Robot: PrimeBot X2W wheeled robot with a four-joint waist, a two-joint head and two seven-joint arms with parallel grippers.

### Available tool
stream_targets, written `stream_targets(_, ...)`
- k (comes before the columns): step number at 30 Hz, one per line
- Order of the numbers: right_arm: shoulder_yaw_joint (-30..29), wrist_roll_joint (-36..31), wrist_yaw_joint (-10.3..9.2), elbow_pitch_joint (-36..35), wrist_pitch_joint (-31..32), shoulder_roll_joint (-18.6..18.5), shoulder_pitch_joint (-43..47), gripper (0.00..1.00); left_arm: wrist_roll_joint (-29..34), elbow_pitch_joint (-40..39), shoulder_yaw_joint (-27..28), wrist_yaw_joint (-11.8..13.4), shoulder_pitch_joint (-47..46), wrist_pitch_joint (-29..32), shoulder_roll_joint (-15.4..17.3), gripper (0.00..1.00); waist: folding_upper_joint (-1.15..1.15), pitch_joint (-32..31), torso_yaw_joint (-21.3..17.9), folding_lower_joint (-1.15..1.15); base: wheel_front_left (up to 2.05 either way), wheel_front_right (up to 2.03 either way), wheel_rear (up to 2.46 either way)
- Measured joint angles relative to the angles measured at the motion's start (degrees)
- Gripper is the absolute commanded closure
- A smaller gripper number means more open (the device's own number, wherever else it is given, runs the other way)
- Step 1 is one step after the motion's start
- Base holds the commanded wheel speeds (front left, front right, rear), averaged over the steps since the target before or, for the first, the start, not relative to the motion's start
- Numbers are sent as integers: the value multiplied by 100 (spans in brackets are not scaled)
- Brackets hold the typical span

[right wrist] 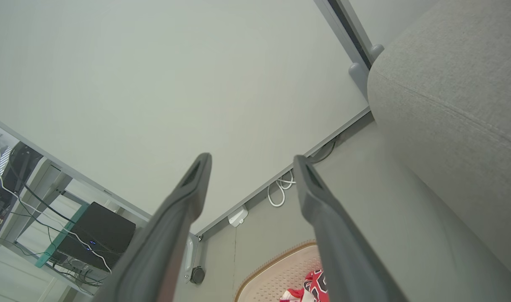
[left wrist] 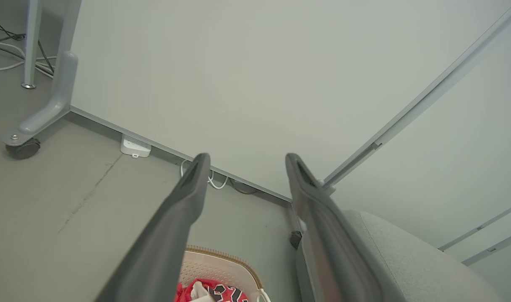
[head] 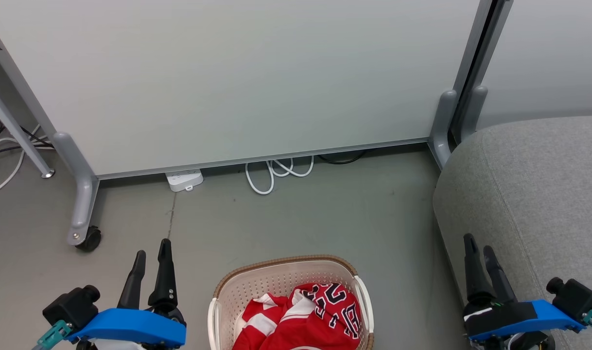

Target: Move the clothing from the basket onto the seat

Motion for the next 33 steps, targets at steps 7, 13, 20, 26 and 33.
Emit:
stream_targets(7,24,-501,0,44,-118,-1,1,0,492,33,-127,29,-55,-114,7,0,0,7,12,0,0,0,0)
stream_targets(13,49,-889,0,65,-221,-2,0,0,883,49,-188,54,-85,-208,12,0,0,14,26,0,0,0,0)
stream_targets(20,85,-1300,0,96,-311,-3,-1,0,1302,62,-307,99,-93,-310,20,0,0,21,43,0,0,0,0)
stream_targets(26,120,-1644,0,113,-398,-4,-2,0,1651,64,-364,126,-111,-385,27,0,0,33,56,0,0,0,0)
stream_targets(33,147,-2019,0,130,-485,-5,-4,0,2029,71,-434,135,-175,-480,31,0,0,49,76,0,0,0,0)
